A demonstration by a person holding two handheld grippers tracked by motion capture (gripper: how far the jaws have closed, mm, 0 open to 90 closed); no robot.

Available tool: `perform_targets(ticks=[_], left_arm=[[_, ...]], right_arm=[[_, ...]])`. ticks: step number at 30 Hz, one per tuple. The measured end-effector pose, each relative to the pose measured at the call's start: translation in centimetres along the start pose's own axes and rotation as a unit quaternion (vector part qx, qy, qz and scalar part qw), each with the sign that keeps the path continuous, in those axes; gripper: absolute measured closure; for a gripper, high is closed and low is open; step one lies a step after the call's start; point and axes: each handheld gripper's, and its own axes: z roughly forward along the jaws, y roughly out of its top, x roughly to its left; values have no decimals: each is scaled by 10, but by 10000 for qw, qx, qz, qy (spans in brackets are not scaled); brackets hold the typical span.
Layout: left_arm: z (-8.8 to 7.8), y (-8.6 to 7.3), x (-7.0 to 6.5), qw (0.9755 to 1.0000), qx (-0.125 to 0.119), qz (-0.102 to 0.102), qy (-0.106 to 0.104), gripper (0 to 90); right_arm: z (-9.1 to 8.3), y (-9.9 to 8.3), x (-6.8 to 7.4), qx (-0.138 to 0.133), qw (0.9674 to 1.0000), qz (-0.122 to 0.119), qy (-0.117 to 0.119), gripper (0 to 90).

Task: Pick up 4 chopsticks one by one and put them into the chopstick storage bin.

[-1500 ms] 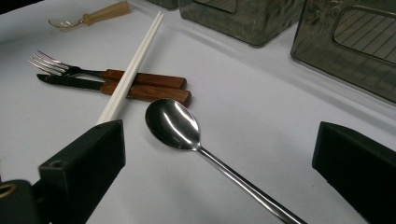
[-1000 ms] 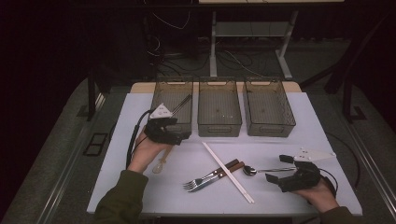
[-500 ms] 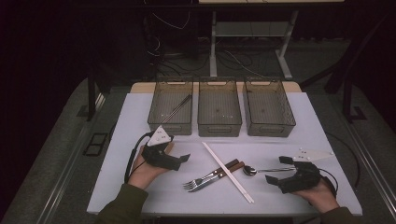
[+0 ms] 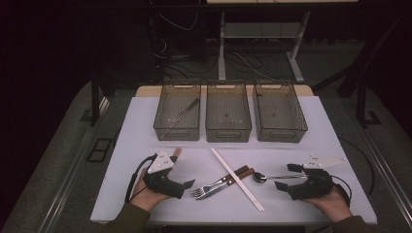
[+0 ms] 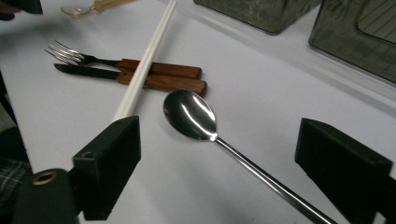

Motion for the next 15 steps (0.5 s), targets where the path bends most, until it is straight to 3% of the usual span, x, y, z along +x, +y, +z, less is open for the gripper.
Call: perform_targets(ticks=[7,15], left_arm=[[3,-3,0,9999,8,-79,-108,0],[4,-2,0,9999,58,-51,-139,0]], right_arm=[[5,8,13,68,9998,-129,120,341],[20,15,33,244,9983,-209,479,492]])
